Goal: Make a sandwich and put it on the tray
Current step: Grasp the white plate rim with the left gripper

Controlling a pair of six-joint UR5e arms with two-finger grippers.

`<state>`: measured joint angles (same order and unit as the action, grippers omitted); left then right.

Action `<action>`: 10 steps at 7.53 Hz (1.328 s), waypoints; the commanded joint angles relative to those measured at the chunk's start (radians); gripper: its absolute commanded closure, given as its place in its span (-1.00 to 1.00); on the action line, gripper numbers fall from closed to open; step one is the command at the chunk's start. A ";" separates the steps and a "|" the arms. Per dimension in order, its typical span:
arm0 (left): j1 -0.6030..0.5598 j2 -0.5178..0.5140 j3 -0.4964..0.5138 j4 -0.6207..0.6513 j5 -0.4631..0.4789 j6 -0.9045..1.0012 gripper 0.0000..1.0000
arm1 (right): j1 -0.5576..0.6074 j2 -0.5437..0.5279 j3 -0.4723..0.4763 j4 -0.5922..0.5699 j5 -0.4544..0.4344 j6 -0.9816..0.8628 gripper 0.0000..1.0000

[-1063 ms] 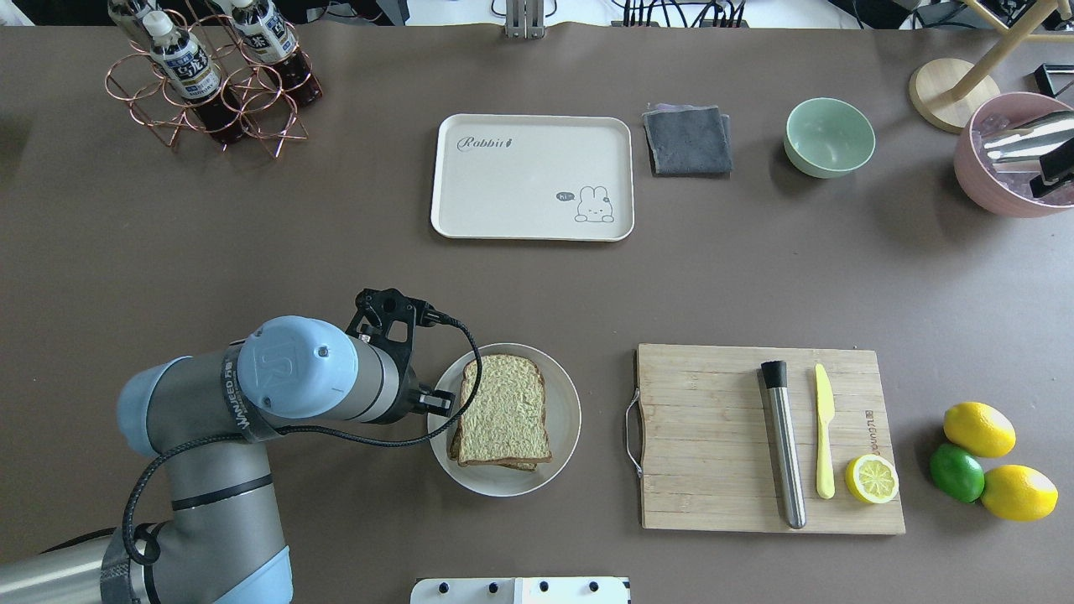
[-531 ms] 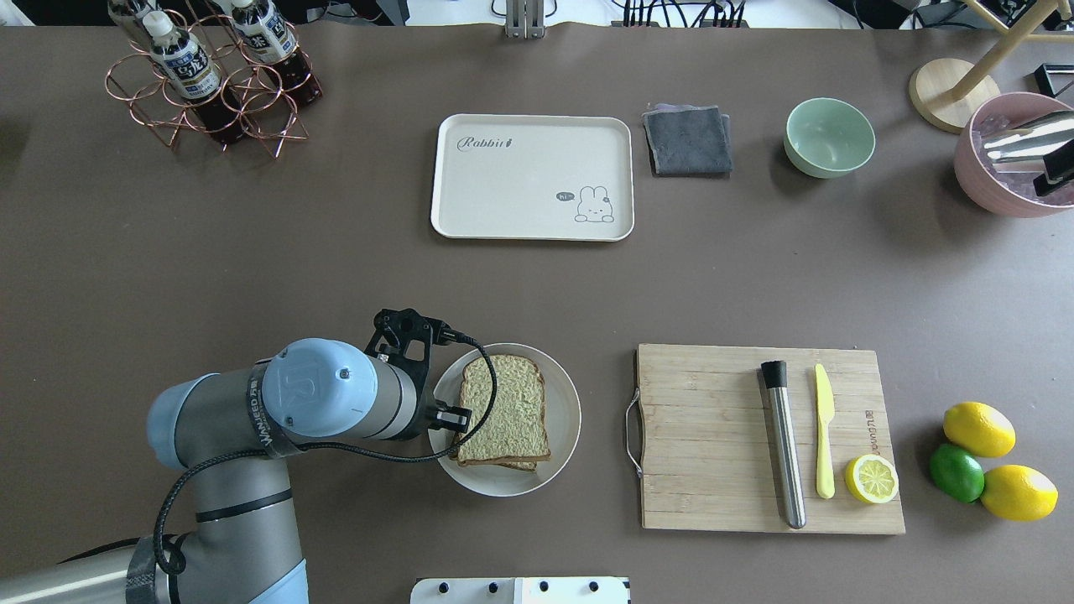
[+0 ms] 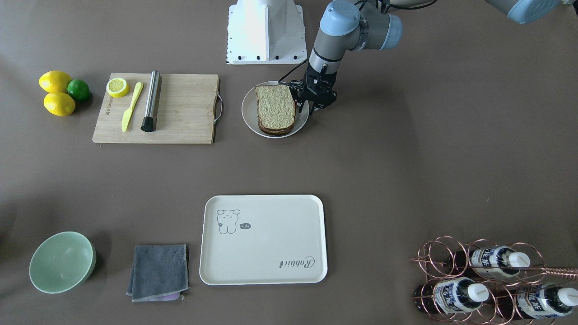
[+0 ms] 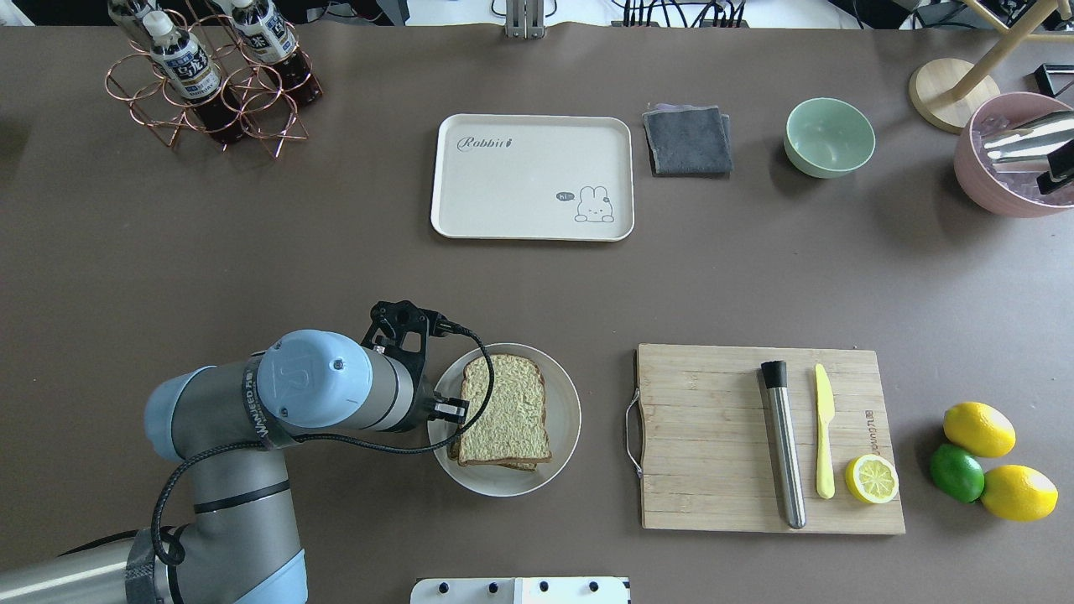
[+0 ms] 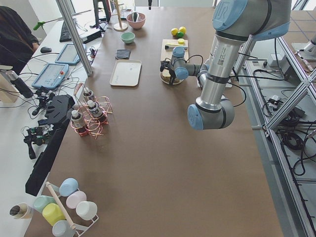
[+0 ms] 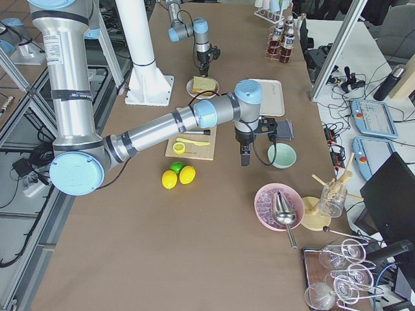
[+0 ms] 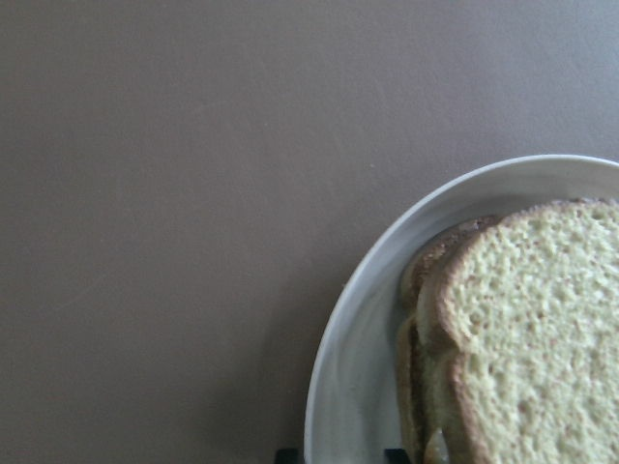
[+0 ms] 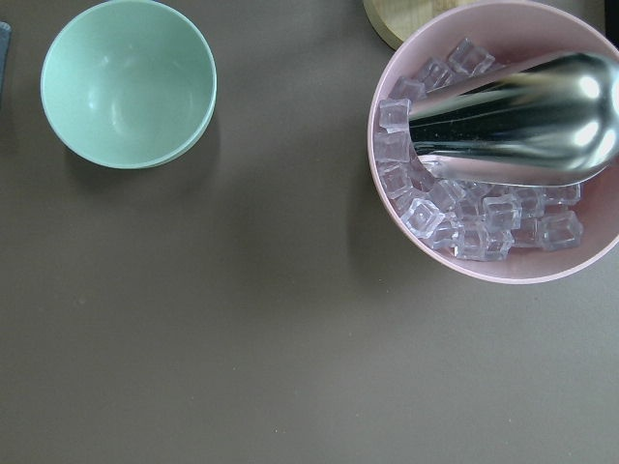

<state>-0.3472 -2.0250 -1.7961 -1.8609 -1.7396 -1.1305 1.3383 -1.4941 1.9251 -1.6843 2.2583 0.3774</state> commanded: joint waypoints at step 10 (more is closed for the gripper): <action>0.002 0.003 0.024 -0.024 0.006 -0.025 1.00 | 0.012 -0.008 0.003 0.000 0.000 0.000 -1.00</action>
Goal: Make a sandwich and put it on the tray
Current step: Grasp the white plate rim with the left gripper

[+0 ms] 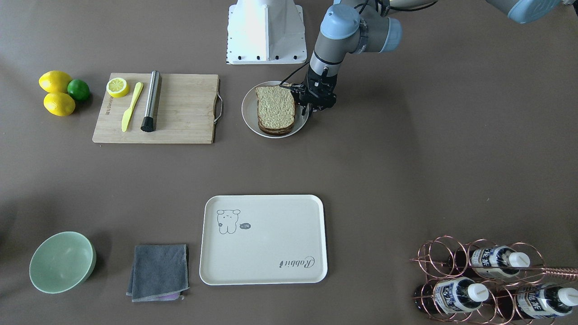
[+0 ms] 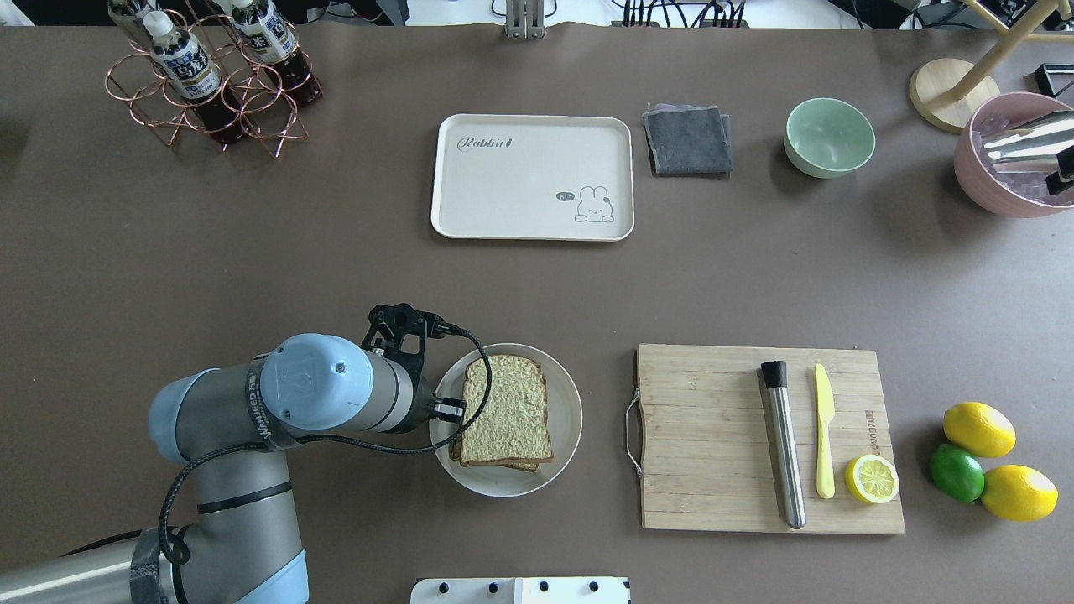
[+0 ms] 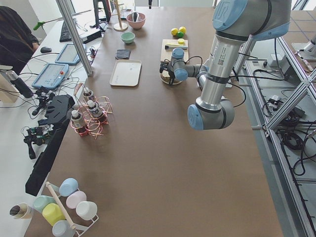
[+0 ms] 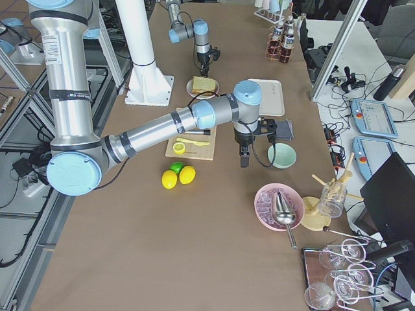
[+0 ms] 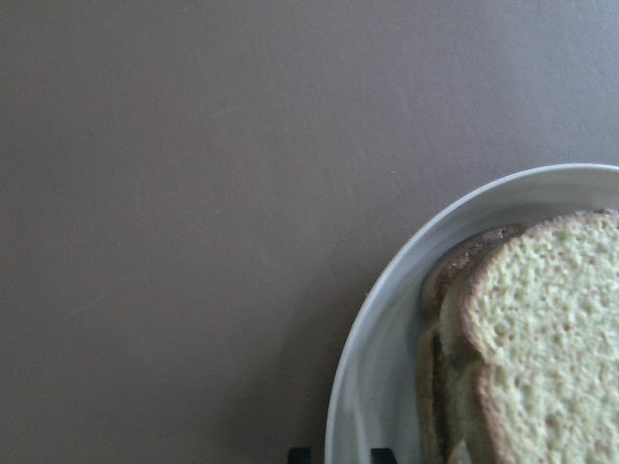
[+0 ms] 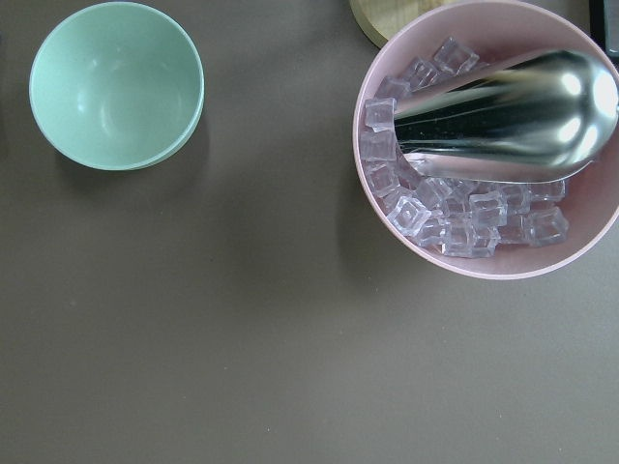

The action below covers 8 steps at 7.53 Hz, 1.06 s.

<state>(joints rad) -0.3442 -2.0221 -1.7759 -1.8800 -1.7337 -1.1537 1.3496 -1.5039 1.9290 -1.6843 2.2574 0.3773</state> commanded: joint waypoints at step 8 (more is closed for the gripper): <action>-0.105 -0.012 -0.005 -0.007 -0.185 0.005 1.00 | 0.046 -0.013 0.007 0.000 0.005 -0.024 -1.00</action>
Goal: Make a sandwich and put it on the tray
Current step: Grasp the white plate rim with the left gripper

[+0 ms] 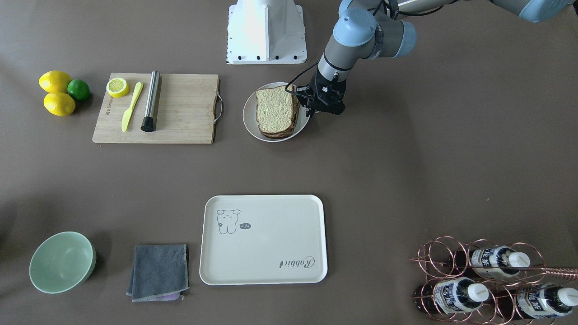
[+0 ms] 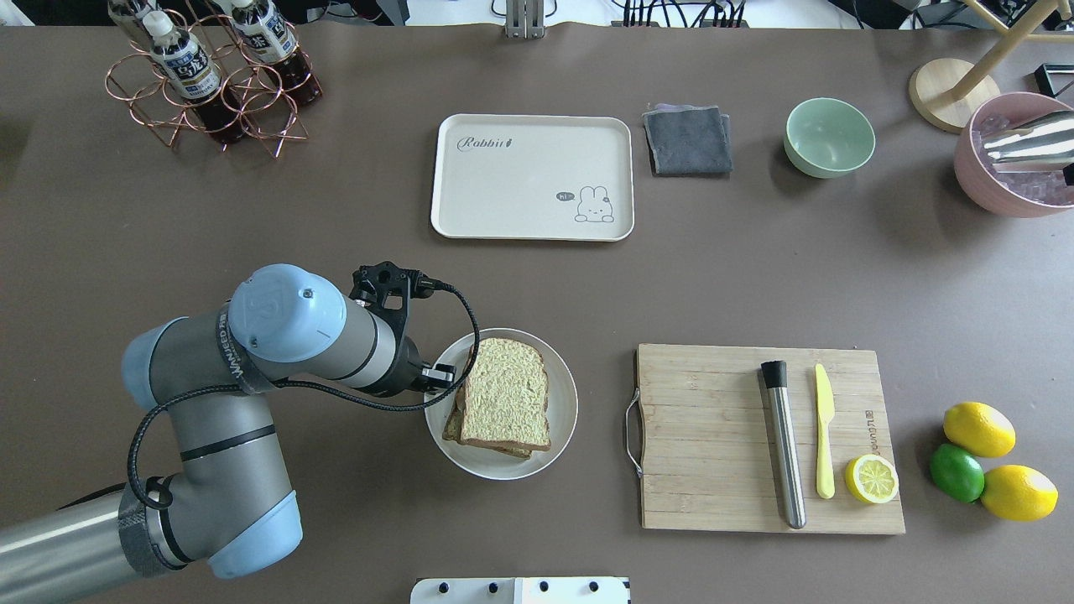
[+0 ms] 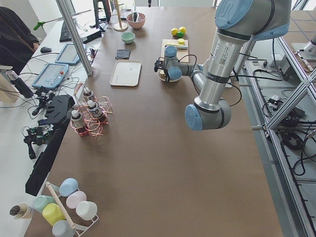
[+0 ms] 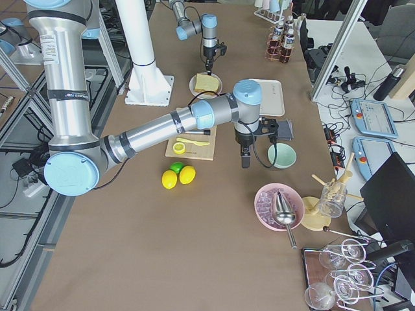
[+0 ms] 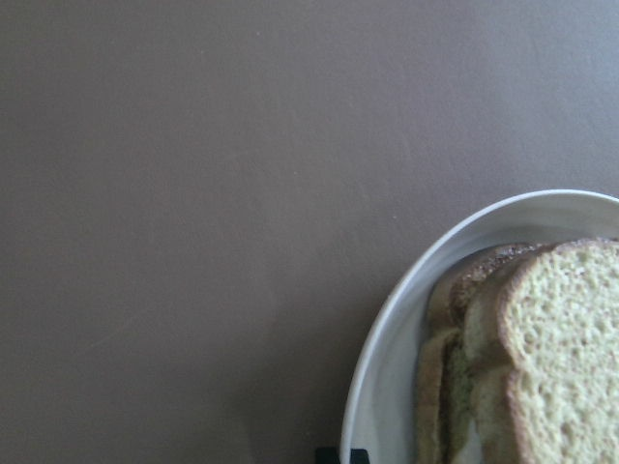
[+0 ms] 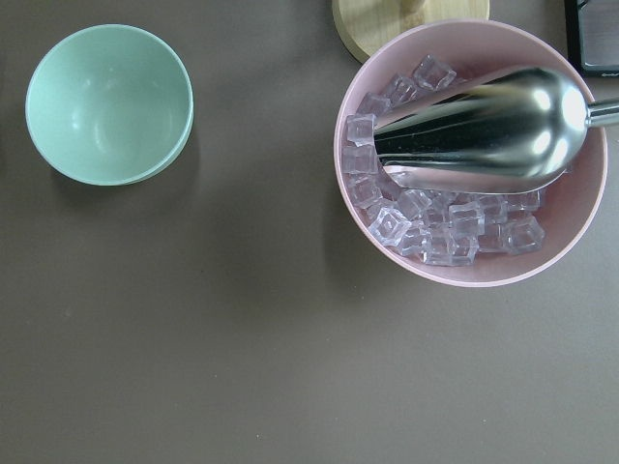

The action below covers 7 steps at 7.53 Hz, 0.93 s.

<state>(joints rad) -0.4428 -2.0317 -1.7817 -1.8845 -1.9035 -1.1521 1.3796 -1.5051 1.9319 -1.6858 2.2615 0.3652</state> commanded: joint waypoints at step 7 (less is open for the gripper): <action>-0.027 -0.018 0.153 -0.237 -0.161 -0.043 1.00 | 0.071 -0.047 0.015 0.001 0.001 -0.086 -1.00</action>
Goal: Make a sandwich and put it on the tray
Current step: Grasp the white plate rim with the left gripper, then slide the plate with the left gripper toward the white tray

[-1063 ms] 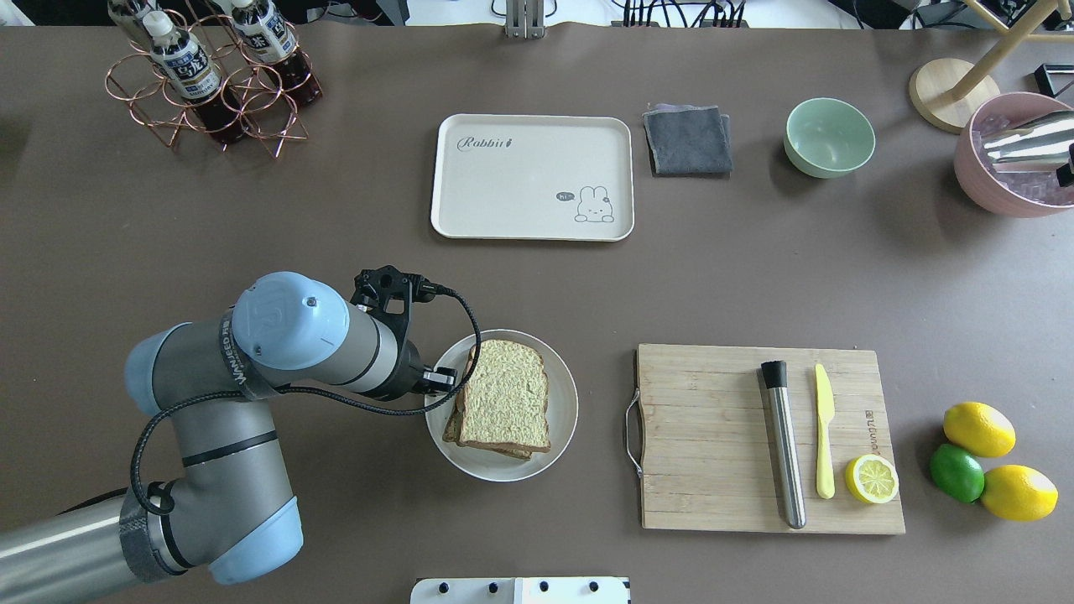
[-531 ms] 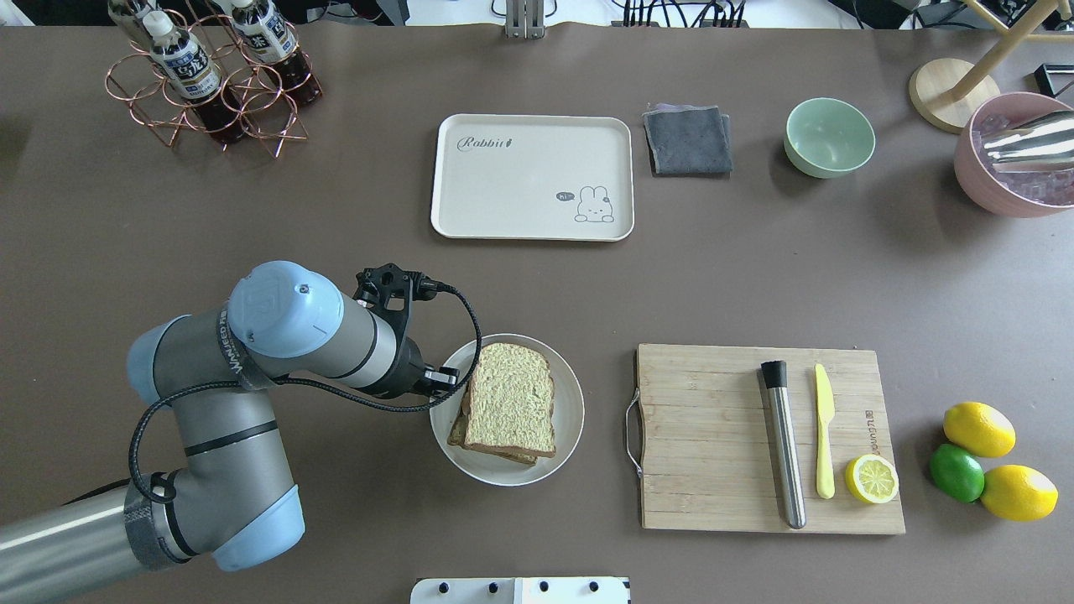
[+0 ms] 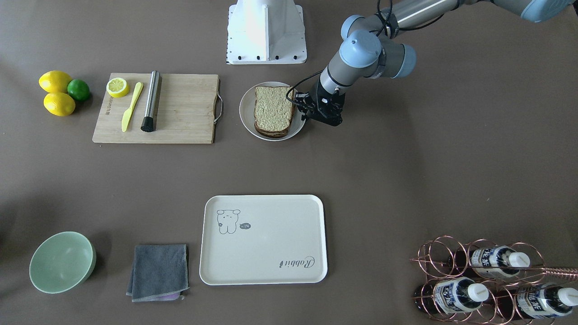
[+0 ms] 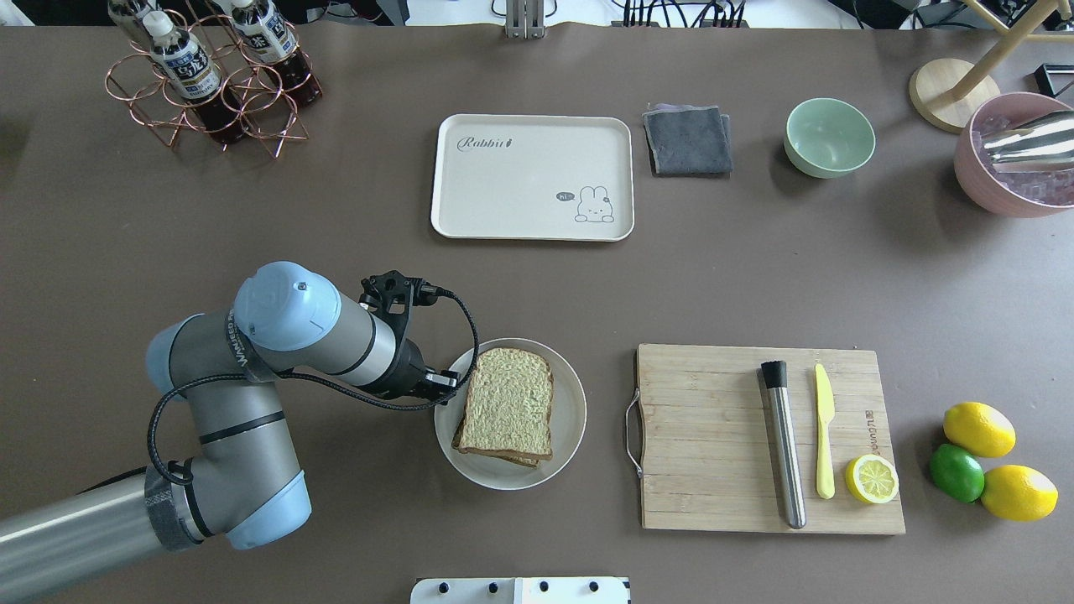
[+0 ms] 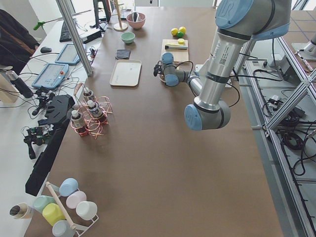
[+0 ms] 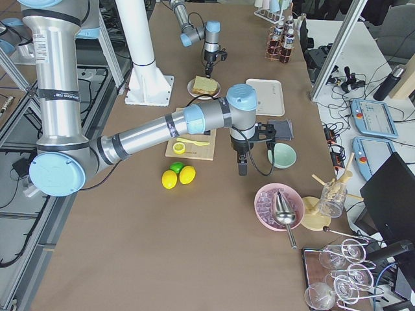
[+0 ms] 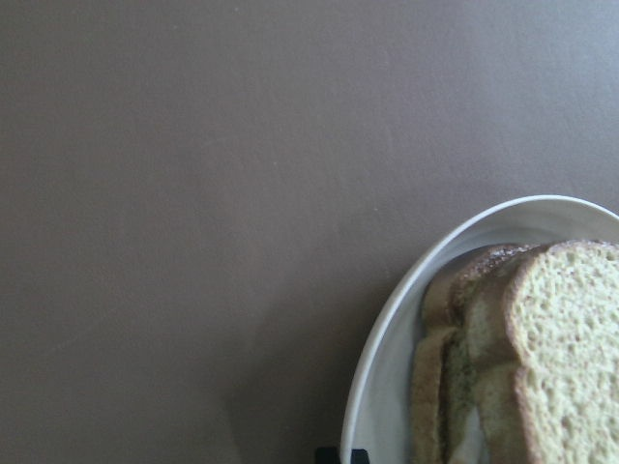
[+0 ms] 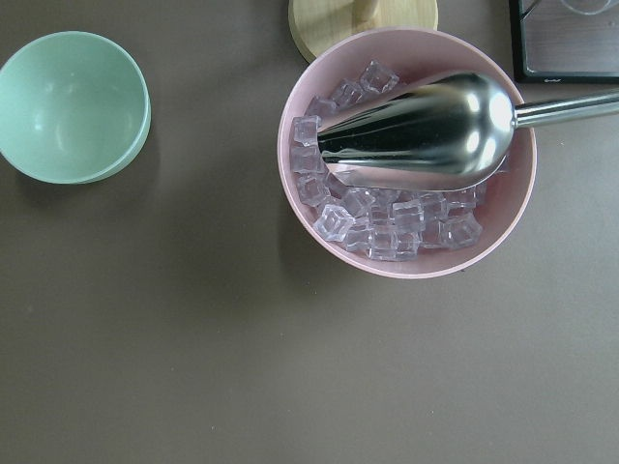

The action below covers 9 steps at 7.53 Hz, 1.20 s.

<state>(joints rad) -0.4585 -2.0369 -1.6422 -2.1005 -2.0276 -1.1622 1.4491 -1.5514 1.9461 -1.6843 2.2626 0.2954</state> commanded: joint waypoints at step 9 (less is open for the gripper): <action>-0.121 -0.086 0.044 -0.021 -0.203 -0.097 1.00 | 0.013 -0.012 0.002 0.002 0.029 -0.022 -1.00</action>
<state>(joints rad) -0.5490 -2.0956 -1.6231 -2.1222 -2.1854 -1.2418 1.4568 -1.5578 1.9471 -1.6842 2.2807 0.2731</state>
